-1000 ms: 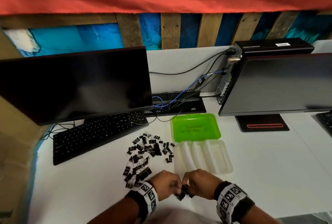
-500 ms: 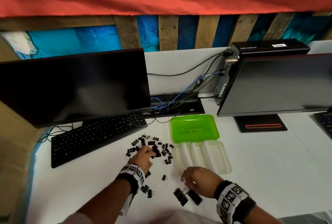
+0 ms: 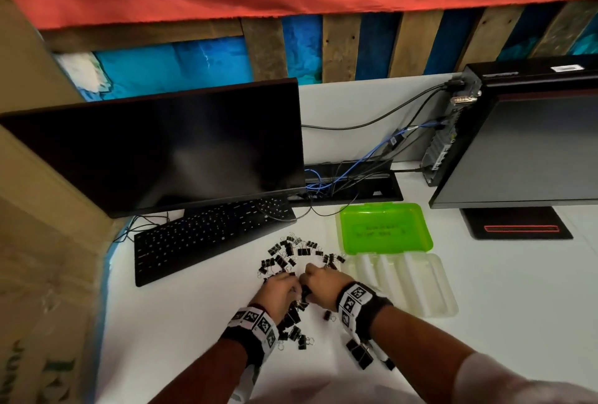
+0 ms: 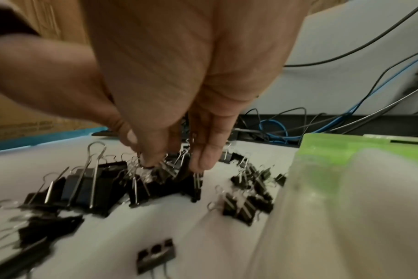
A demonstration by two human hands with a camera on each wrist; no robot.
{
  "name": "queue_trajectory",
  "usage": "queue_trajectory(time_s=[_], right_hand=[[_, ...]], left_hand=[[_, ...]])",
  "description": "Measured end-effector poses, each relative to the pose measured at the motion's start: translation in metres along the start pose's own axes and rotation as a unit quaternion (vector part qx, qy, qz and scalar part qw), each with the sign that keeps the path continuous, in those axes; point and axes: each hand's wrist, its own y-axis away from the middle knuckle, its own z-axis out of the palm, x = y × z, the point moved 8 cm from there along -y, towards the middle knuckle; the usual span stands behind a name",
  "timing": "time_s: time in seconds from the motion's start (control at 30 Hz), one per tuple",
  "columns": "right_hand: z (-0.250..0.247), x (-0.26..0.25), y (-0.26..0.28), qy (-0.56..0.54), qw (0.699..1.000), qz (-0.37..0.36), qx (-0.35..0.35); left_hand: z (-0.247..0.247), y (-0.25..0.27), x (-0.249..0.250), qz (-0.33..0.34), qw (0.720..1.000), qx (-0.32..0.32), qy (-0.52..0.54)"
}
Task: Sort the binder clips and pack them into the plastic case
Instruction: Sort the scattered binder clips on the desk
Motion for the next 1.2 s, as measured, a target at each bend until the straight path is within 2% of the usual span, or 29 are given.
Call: queue_trajectory(time_s=[0.13,0.23,0.33,0.43,0.57,0.67,0.8,0.9,1.07,1.2], right_hand=[[0.008,-0.004,-0.006,0.009,1.0,0.015,0.001],[-0.002,0.005,-0.003,-0.038,0.997,0.051,0.042],[-0.016,0.01,0.013,-0.103,0.988,0.073,0.088],[-0.029,0.023,0.043,-0.178,0.971,0.086,0.134],[-0.034,0.045,0.096,-0.259,0.948,0.101,0.154],[-0.019,0.061,0.13,-0.311,0.936,0.105,0.131],[0.008,0.077,0.161,-0.308,0.938,0.108,0.115],[0.023,0.08,0.172,-0.26,0.955,0.098,0.107],[0.046,0.087,0.182,-0.253,0.954,0.123,0.108],[0.053,0.087,0.18,-0.239,0.96,0.104,0.099]], left_hand=[[0.007,0.001,-0.005,-0.014,0.999,-0.045,-0.006],[0.011,-0.001,-0.003,-0.006,0.997,-0.061,-0.05],[0.009,-0.002,0.008,0.027,0.997,-0.035,-0.058],[0.003,0.0,0.021,0.069,0.997,-0.009,-0.023],[0.006,0.014,0.057,0.147,0.986,-0.04,0.069],[0.023,0.026,0.088,0.188,0.975,-0.082,0.083],[0.058,0.035,0.112,0.198,0.966,-0.14,0.085],[0.079,0.036,0.12,0.206,0.963,-0.166,0.056],[0.099,0.04,0.109,0.192,0.96,-0.204,0.024],[0.105,0.045,0.093,0.171,0.961,-0.214,-0.022]])
